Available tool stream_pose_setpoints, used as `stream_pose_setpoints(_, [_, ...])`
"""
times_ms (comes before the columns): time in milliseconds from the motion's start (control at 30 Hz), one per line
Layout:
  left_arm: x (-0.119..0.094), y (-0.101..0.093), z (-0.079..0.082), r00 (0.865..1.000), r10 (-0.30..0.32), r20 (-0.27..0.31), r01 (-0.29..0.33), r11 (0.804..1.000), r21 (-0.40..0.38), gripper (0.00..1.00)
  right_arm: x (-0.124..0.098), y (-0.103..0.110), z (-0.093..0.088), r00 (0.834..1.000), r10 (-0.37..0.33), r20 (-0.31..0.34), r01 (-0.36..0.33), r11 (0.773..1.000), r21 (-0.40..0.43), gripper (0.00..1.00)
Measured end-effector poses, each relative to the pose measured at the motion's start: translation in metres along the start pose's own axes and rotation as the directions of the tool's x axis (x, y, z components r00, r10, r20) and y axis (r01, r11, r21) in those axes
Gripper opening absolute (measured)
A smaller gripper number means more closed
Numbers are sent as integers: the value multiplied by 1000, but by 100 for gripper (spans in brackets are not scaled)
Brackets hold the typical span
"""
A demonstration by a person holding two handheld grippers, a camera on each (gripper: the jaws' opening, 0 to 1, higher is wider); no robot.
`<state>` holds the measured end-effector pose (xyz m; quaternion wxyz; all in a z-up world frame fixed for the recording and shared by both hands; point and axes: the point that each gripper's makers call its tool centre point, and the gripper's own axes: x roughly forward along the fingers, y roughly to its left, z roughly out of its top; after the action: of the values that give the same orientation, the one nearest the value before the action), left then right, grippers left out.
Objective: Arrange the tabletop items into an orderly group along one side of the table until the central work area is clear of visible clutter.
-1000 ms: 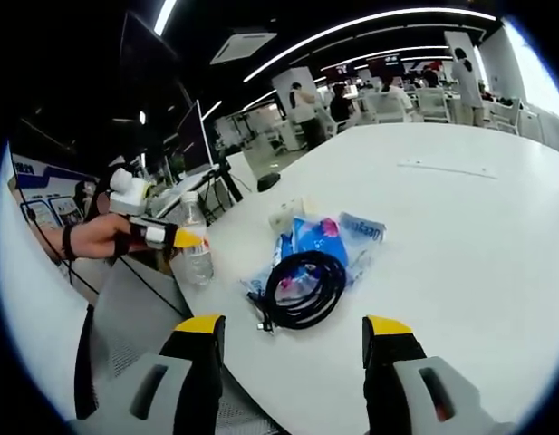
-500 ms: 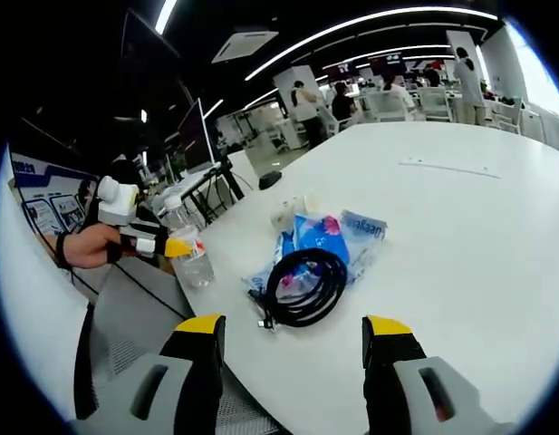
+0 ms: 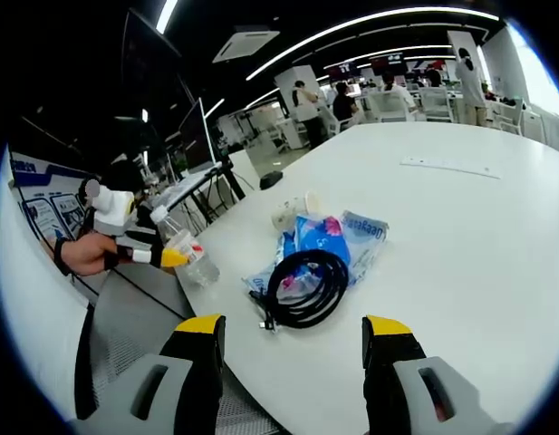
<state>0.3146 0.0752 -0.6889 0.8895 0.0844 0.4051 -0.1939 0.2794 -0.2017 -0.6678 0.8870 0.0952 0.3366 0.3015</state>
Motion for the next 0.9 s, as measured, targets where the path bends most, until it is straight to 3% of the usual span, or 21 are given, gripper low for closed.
stream_pose_setpoints(567, [5, 3, 4, 1000, 11, 16, -11, 999, -36, 37, -5, -2, -2, 1000, -11, -4, 11, 1000, 2, 62])
stream_pose_setpoints(900, [20, 17, 20, 1000, 16, 14, -15, 998, -55, 37, -5, -2, 2, 1000, -11, -1, 11, 1000, 3, 63])
